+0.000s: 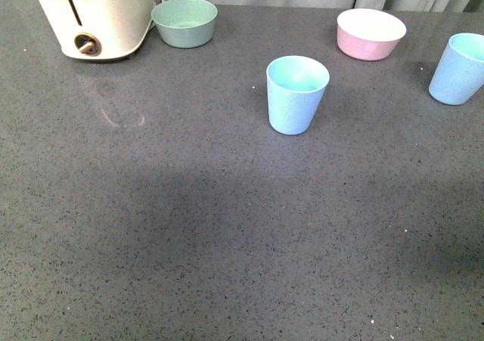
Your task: Stack blue cups with both arms
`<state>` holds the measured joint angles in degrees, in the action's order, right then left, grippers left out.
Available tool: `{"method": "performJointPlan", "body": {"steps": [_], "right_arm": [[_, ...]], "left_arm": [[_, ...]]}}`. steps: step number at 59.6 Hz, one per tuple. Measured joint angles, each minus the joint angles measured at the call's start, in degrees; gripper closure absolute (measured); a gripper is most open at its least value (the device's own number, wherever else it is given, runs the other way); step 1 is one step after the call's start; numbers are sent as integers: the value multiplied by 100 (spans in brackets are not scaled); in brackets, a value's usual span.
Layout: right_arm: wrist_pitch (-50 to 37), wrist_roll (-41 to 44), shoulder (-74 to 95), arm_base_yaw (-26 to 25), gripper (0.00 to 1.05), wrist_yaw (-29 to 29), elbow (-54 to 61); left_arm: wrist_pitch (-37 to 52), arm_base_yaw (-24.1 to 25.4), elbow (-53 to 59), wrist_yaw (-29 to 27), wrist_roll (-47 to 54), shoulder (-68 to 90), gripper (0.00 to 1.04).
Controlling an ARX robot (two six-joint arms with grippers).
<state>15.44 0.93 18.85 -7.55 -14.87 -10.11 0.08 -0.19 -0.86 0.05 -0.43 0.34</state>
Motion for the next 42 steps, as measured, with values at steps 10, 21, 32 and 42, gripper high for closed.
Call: {"method": "performJointPlan", "body": {"steps": [10,21,32,42], "right_arm": [[-1445,1047,2406,-566,9,-444,-898],[-2020,3195,5709,-721,9,-566,-2920],[-1029,5007,8096,-520,9,-299,-5217],[-544,5560,8808,-264,9,-98,-6157]], "left_arm": [[0,0,0,-4,0,0,62],[0,0,0,-4,0,0,23],[0,0,0,-4,11,0,9],[0,0,0,-4,11,0,9]]}}
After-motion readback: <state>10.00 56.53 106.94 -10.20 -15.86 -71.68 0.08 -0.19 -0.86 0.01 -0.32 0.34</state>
